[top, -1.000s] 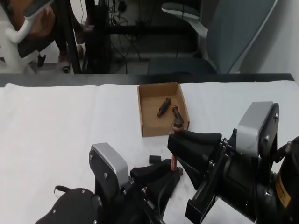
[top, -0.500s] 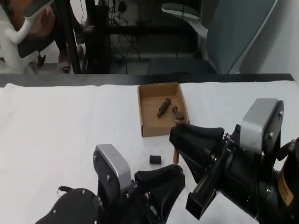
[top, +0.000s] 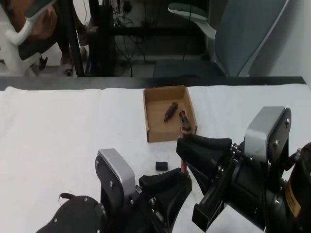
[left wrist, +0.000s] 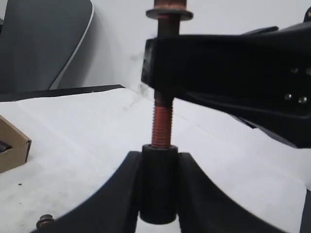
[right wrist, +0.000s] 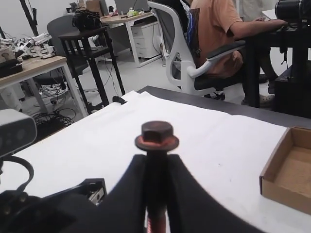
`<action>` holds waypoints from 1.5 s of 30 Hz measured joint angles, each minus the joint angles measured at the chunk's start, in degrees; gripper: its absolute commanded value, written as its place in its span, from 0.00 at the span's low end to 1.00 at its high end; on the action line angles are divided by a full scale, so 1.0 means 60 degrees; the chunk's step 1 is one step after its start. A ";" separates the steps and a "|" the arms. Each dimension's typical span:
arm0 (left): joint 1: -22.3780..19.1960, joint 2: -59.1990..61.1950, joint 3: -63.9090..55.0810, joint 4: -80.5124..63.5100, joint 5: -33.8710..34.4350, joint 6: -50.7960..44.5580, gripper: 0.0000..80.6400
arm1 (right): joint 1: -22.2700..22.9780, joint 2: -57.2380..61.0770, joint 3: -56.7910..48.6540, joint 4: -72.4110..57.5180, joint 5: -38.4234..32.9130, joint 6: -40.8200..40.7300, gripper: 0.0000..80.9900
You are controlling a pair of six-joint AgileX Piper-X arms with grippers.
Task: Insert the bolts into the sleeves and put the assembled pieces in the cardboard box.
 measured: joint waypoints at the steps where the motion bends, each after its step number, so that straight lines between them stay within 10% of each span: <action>1: 0.0000 0.0000 0.0000 0.0006 -0.0019 -0.0005 0.02 | -0.0001 0.0000 0.0000 -0.0007 0.0000 -0.0005 0.01; 7: 0.0000 0.0000 0.0000 -0.0127 -0.0018 -0.0005 0.02 | 0.0053 0.0000 0.0000 0.0203 -0.0173 0.0341 0.05; 9: 0.0000 0.0000 0.0000 -0.0235 -0.0018 0.0114 0.02 | 0.0053 0.0000 0.0000 0.0339 -0.0409 0.0489 0.24; 12: 0.0000 0.0020 0.0000 -0.0415 -0.0128 0.0232 0.02 | 0.0028 0.0000 0.0000 0.0746 -0.0866 0.0900 0.83; 13: 0.0000 0.0039 0.0000 -0.0392 -0.0125 0.0256 0.02 | 0.0033 0.0000 0.0000 0.0813 -0.0964 0.1085 0.86; 20: 0.0617 0.0037 -0.0021 -0.0393 -0.0115 0.0032 0.02 | 0.0030 -0.0188 -0.0608 0.2416 -0.1032 0.1107 0.84; 33: 0.5131 0.0863 -0.4370 0.6527 0.3301 -0.0994 0.02 | -0.2253 0.1037 -0.3980 0.8381 -0.2001 -0.3515 0.73; 45: 0.5655 0.5514 -0.9594 0.9015 0.4172 -0.1162 0.02 | -0.3113 0.5610 -0.6453 0.9740 -0.2391 -0.7951 0.73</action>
